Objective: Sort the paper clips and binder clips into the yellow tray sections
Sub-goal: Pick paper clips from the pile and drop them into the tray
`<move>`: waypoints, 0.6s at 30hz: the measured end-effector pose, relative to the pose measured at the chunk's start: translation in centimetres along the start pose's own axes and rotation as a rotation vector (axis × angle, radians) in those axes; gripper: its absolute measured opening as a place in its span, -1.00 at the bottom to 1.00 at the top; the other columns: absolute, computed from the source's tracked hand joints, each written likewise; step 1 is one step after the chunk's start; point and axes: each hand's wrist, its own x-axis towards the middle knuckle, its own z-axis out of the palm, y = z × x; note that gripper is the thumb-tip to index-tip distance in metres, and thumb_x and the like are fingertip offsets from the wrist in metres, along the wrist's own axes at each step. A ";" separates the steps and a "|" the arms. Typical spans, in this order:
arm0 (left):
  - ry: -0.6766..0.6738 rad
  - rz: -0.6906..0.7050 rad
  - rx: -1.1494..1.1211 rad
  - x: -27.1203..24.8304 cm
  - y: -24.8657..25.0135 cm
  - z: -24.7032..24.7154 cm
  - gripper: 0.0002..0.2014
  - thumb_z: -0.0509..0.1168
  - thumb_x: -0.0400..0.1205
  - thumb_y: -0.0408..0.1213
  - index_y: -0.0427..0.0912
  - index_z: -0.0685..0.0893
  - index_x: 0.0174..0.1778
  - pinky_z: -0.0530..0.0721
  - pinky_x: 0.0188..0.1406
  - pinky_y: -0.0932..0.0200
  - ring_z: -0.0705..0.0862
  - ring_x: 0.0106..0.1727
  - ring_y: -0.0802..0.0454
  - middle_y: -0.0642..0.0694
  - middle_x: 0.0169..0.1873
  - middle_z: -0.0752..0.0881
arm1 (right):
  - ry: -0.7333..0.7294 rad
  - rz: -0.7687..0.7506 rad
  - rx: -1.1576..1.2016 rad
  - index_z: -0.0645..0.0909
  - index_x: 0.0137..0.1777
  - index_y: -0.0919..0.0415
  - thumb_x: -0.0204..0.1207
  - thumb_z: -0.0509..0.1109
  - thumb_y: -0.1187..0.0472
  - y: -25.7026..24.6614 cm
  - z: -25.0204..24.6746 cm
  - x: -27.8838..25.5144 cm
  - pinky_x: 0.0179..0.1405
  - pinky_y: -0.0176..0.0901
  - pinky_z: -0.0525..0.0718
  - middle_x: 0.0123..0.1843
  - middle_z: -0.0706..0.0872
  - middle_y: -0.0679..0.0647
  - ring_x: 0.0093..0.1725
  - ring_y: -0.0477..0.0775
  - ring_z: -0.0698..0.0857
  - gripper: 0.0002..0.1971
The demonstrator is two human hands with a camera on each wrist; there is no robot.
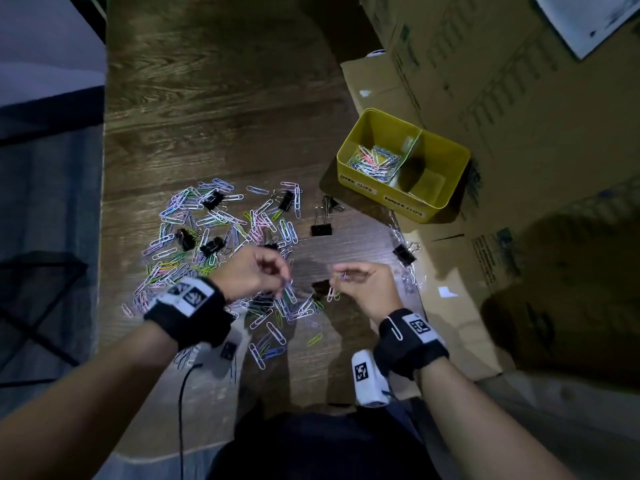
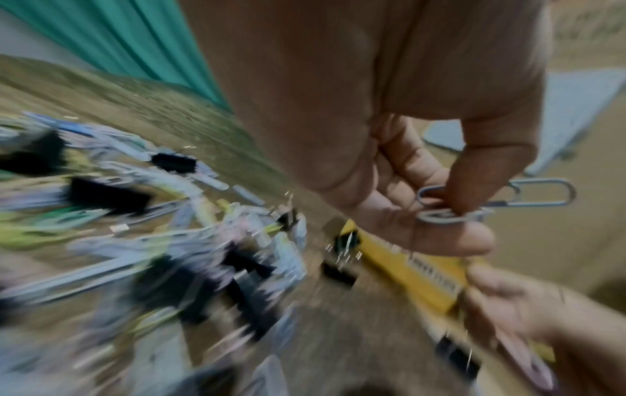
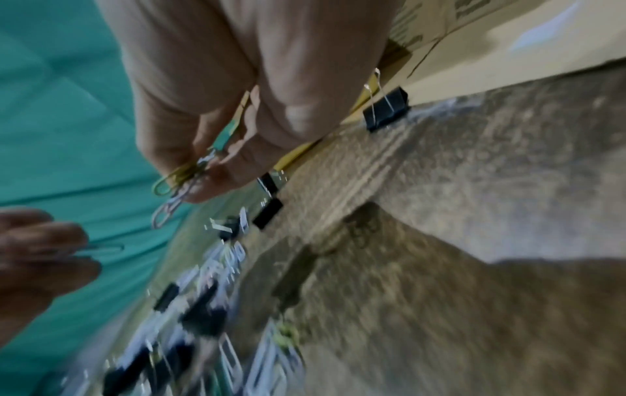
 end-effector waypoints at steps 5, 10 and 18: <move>-0.024 0.224 -0.327 6.4 8.7 0.2 -0.73 0.25 0.31 -0.62 -0.16 0.70 -0.47 0.62 -0.47 0.24 0.62 -0.52 0.03 -0.10 -0.49 0.68 | 0.123 -0.134 0.174 0.76 -0.20 0.11 0.29 0.56 0.51 -5.5 -3.1 0.8 -0.09 -0.21 0.75 -0.30 0.82 -0.10 -0.25 -0.13 0.73 -0.74; 0.225 0.148 -0.383 15.7 14.1 2.1 -0.78 0.21 0.42 -0.71 -0.32 0.62 -0.37 0.57 -0.62 0.30 0.60 -0.64 0.08 -0.08 -0.62 0.66 | 0.210 -0.321 0.237 0.73 -0.19 0.14 0.29 0.52 0.58 -11.0 -5.7 4.0 -0.09 -0.22 0.73 -0.34 0.81 -0.17 -0.29 -0.21 0.72 -0.69; 0.208 0.049 0.428 23.0 13.5 2.2 -0.86 0.40 0.46 -0.42 -0.10 0.79 -0.19 0.60 -0.24 0.30 0.61 -0.42 0.20 0.06 -0.41 0.70 | 0.372 -0.392 -0.011 0.75 -0.15 0.17 0.26 0.57 0.50 -16.0 -8.3 13.0 -0.20 -0.36 0.69 -0.30 0.77 -0.09 -0.32 -0.22 0.72 -0.75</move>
